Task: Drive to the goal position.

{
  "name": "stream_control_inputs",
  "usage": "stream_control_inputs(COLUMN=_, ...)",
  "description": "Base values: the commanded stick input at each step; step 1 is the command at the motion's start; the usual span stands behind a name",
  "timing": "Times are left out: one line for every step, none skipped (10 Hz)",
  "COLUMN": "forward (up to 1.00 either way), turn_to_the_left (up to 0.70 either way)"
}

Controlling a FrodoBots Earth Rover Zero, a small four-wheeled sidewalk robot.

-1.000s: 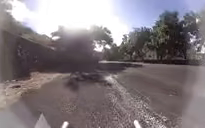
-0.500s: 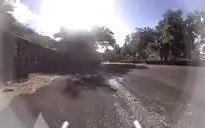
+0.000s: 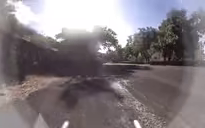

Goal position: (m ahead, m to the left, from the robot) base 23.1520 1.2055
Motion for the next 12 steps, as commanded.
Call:
stream_control_inputs(forward=0.7, turn_to_the_left=0.0)
stream_control_inputs(forward=0.7, turn_to_the_left=0.0)
stream_control_inputs(forward=0.7, turn_to_the_left=0.0)
stream_control_inputs(forward=0.7, turn_to_the_left=0.0)
stream_control_inputs(forward=0.7, turn_to_the_left=-0.02)
stream_control_inputs(forward=0.7, turn_to_the_left=-0.04)
stream_control_inputs(forward=0.7, turn_to_the_left=-0.06)
stream_control_inputs(forward=0.7, turn_to_the_left=-0.1)
stream_control_inputs(forward=0.7, turn_to_the_left=-0.13)
stream_control_inputs(forward=0.7, turn_to_the_left=-0.32)
stream_control_inputs(forward=0.7, turn_to_the_left=-0.33)
stream_control_inputs(forward=0.7, turn_to_the_left=-0.34)
